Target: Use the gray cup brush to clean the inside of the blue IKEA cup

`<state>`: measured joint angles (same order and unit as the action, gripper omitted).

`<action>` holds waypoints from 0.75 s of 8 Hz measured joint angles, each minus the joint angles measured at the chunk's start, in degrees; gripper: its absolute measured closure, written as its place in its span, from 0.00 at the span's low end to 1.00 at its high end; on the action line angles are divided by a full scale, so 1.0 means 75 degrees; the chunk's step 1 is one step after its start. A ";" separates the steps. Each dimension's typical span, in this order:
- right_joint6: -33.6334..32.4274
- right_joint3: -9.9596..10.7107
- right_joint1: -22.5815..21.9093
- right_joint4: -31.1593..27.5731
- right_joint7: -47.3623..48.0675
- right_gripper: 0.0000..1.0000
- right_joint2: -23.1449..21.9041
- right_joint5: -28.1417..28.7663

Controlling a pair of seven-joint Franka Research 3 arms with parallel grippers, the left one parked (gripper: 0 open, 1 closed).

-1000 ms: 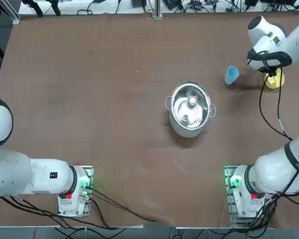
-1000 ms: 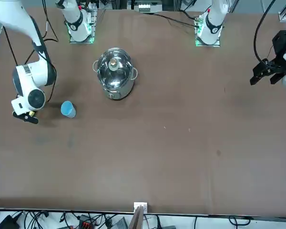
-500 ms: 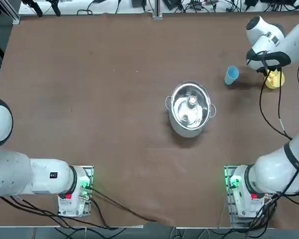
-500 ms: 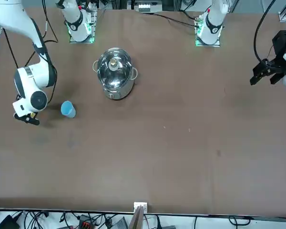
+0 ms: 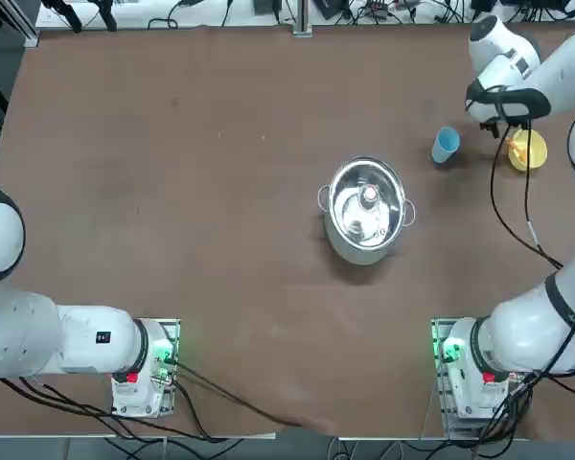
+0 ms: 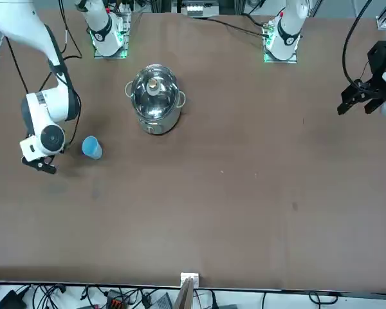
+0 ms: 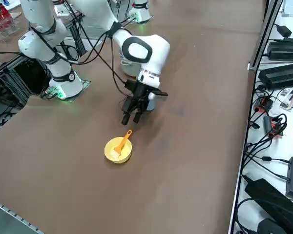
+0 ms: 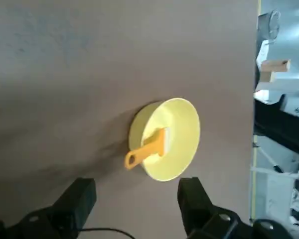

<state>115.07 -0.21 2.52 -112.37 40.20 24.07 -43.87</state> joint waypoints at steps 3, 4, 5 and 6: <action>-0.1275 -0.0021 -0.0524 0.1287 -0.0999 0.00 -0.0176 0.1321; -0.1718 -0.0023 -0.0603 0.1890 -0.1616 0.00 -0.0352 0.1895; -0.2126 -0.0014 -0.0604 0.2461 -0.2266 0.00 -0.0555 0.2483; -0.2494 0.0028 -0.0584 0.2957 -0.2888 0.00 -0.0766 0.3084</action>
<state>96.36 0.00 -1.86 -90.19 18.54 18.32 -20.74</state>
